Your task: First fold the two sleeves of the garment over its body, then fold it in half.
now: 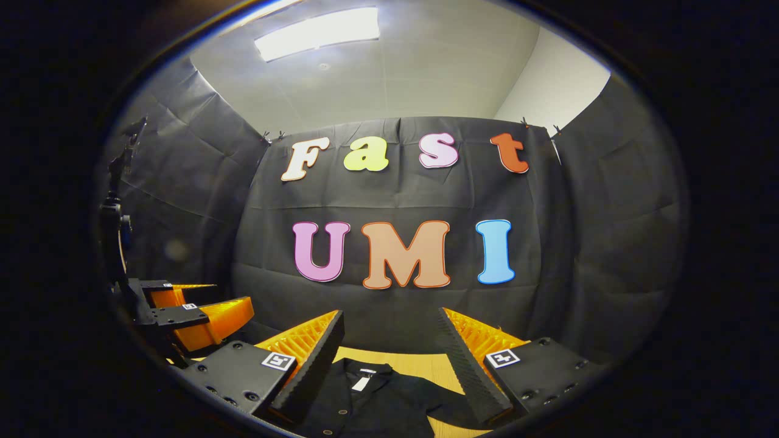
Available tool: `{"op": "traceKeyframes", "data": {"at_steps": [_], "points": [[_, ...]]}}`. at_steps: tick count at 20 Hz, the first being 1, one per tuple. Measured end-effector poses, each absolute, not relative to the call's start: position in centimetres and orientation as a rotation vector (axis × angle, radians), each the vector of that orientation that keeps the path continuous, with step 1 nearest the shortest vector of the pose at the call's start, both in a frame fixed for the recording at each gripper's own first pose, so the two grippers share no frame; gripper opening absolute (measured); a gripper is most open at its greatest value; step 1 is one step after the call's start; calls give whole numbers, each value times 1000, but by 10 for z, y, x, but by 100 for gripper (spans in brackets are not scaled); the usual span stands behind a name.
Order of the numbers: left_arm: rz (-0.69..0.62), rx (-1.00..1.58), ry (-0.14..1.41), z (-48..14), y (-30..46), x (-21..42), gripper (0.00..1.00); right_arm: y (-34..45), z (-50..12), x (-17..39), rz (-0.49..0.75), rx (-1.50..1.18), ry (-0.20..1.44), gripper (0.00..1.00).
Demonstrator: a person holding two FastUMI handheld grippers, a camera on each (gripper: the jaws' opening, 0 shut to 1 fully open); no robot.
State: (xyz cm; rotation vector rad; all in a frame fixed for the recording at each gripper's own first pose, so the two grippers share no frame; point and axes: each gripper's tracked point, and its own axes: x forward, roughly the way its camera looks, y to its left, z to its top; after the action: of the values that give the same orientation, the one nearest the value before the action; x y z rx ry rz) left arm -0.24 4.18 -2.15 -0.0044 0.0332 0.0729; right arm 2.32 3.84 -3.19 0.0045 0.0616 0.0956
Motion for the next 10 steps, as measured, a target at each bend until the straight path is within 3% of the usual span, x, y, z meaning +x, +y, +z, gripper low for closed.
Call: {"op": "traceKeyframes", "data": {"at_steps": [5,10], "points": [[89,2,47,-25,36,1,92,17,-44,30,82,4,88,97],[97,14,50,-27,29,5,92,-47,-81,42,-15,-19,166,96]]}}
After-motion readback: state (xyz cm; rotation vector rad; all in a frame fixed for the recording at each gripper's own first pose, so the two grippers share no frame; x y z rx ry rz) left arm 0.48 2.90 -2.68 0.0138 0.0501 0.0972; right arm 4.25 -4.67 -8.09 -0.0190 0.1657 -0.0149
